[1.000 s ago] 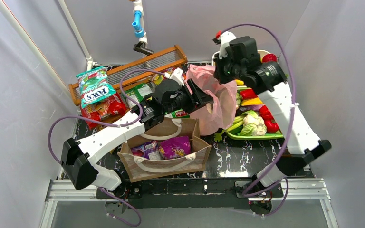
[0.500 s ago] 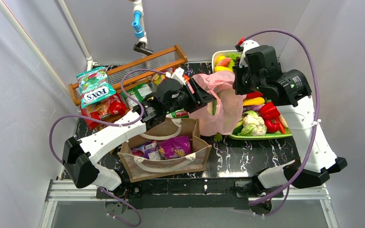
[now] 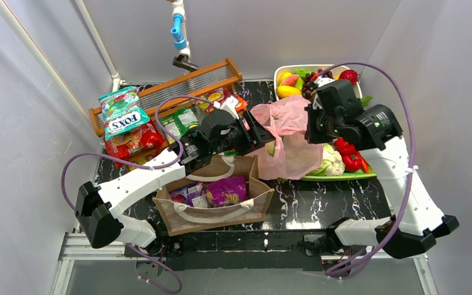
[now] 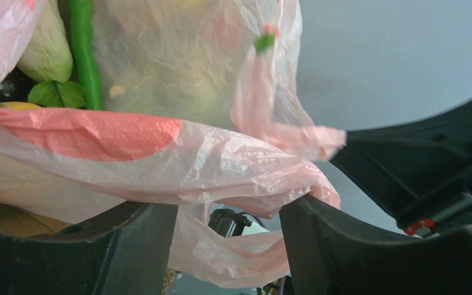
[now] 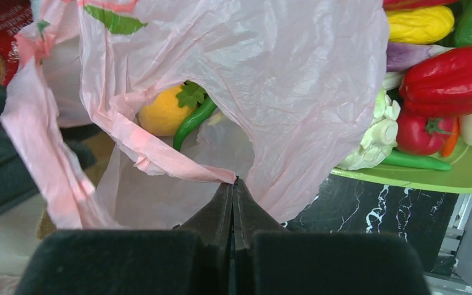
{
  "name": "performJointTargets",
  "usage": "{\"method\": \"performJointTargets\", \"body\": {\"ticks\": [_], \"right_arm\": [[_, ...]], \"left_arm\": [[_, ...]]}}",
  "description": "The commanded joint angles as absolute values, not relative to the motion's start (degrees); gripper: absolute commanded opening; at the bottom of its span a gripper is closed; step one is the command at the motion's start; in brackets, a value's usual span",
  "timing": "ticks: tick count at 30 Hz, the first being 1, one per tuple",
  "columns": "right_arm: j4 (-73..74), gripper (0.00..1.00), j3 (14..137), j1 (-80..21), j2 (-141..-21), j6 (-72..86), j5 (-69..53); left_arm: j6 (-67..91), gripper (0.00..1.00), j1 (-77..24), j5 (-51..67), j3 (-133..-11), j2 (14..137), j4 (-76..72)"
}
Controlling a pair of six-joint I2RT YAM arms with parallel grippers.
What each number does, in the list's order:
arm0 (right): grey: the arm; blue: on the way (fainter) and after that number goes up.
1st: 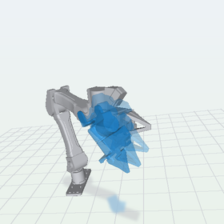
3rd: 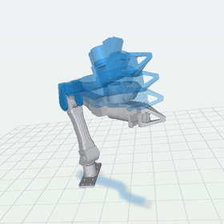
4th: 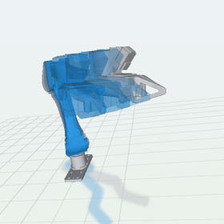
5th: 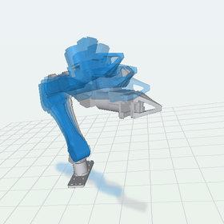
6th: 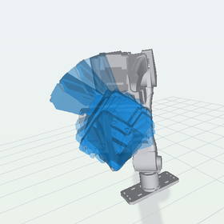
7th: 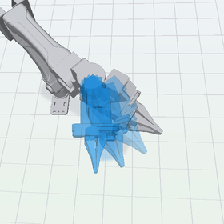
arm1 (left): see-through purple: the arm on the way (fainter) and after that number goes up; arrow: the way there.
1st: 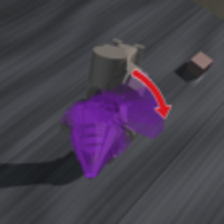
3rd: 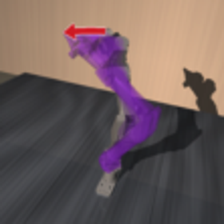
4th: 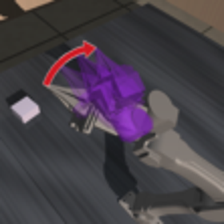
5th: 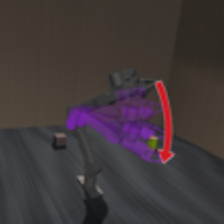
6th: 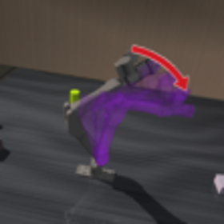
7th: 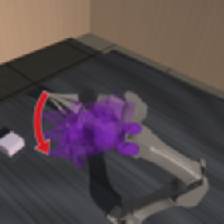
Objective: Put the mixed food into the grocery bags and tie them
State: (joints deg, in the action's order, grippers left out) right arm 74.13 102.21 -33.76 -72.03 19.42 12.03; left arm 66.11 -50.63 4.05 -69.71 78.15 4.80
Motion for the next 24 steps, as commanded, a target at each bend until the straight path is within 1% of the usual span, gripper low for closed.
{"method": "performJointTargets", "body": {"ticks": [1, 6, 10, 18, 21, 24], "right_arm": [[70.05, 0.01, 100.48, -33.75, -73.53, 19.20, 12.28], [68.95, 0.01, 98.12, -33.84, -72.19, 17.97, 8.09], [68.37, 0.01, 96.96, -33.84, -71.23, 17.64, 7.05], [68.70, 0.01, 98.33, -33.85, -70.84, 16.96, 4.18], [68.60, 0.01, 98.50, -33.84, -70.68, 16.79, 2.99], [68.54, 0.01, 98.50, -33.84, -70.89, 16.79, 2.08]], "left_arm": [[65.35, 0.59, -52.24, 4.41, -70.26, 78.08, 4.79], [64.46, 0.58, -52.31, 3.47, -70.26, 77.72, 4.90], [62.41, 0.57, -52.31, 1.84, -70.87, 76.77, 7.55], [49.59, 0.57, -52.39, -0.54, -79.41, 76.44, 21.30], [42.86, 0.57, -52.61, 0.00, -81.01, 76.23, 23.25], [35.34, 0.57, -52.89, 3.66, -81.31, 76.18, 23.22]]}}
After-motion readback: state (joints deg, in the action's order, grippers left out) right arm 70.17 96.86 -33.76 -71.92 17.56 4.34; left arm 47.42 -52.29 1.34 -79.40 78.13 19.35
